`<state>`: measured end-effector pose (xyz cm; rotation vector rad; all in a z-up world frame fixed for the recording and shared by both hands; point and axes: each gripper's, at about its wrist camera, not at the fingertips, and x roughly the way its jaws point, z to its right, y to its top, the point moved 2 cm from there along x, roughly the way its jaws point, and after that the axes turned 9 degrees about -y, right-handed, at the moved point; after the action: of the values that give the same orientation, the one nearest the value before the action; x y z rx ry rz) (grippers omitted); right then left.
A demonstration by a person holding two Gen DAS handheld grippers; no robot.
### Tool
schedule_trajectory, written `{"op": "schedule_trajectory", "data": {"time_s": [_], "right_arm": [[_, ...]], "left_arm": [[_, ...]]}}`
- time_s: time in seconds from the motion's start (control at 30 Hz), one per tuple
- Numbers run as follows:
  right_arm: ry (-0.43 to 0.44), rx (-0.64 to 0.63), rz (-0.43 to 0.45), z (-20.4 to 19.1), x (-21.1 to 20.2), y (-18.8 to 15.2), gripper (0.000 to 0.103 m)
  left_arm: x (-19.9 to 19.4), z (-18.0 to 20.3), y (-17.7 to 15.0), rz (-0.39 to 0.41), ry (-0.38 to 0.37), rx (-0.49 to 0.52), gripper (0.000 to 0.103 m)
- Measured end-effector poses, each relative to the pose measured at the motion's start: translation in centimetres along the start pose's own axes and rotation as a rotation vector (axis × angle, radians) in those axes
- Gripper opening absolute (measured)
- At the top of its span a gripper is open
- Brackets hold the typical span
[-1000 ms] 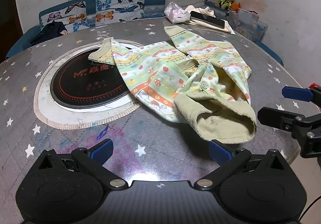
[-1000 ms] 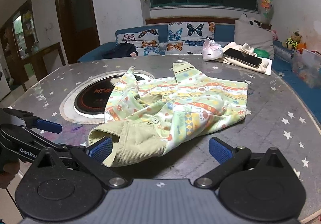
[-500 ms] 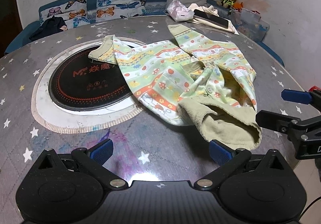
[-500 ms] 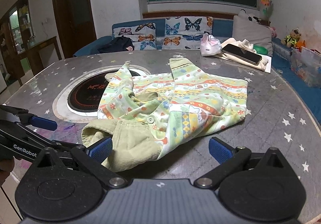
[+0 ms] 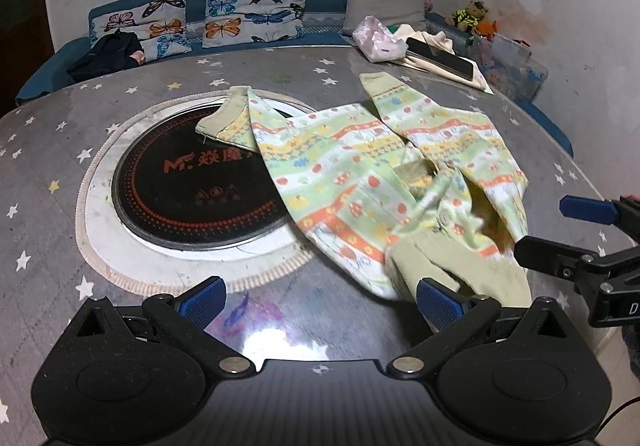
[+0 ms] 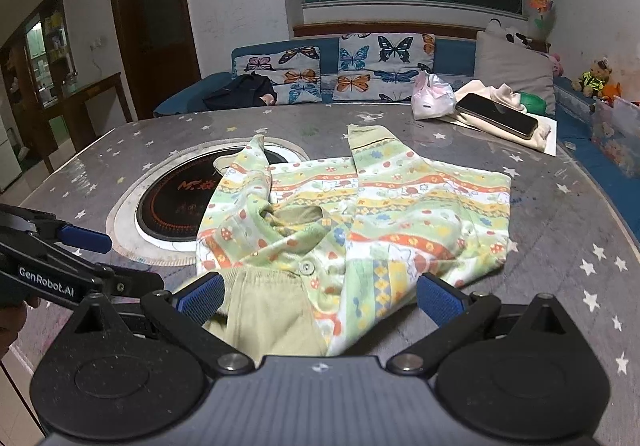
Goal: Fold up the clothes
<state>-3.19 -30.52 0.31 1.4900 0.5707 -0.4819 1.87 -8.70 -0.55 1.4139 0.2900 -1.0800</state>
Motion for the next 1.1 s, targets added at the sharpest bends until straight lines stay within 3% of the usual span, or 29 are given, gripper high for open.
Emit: {"op": "schedule_trajectory", "data": {"time_s": [0.43, 0.8, 0.93, 1.1], "right_arm": [[-0.007, 0.018, -0.021, 1.0, 2.9, 1.3, 0.103], [-0.02, 0.037, -0.032, 1.8, 5.0, 2.1, 0.098], [-0.024, 0.046, -0.027, 2.4, 5.8, 2.8, 0.095], [-0.028, 0.056, -0.021, 3.0, 6.7, 3.6, 0.093]], "left_arm": [[3.0, -2.9, 3.2, -0.025, 0.055, -0.049, 0.103], [5.7, -3.1, 5.5, -0.029, 0.07, -0.045, 0.103], [6.7, -3.5, 6.6, -0.017, 0.067, -0.054, 0.099], [7.6, -4.1, 8.0, -0.001, 0.052, -0.076, 0.087]]}}
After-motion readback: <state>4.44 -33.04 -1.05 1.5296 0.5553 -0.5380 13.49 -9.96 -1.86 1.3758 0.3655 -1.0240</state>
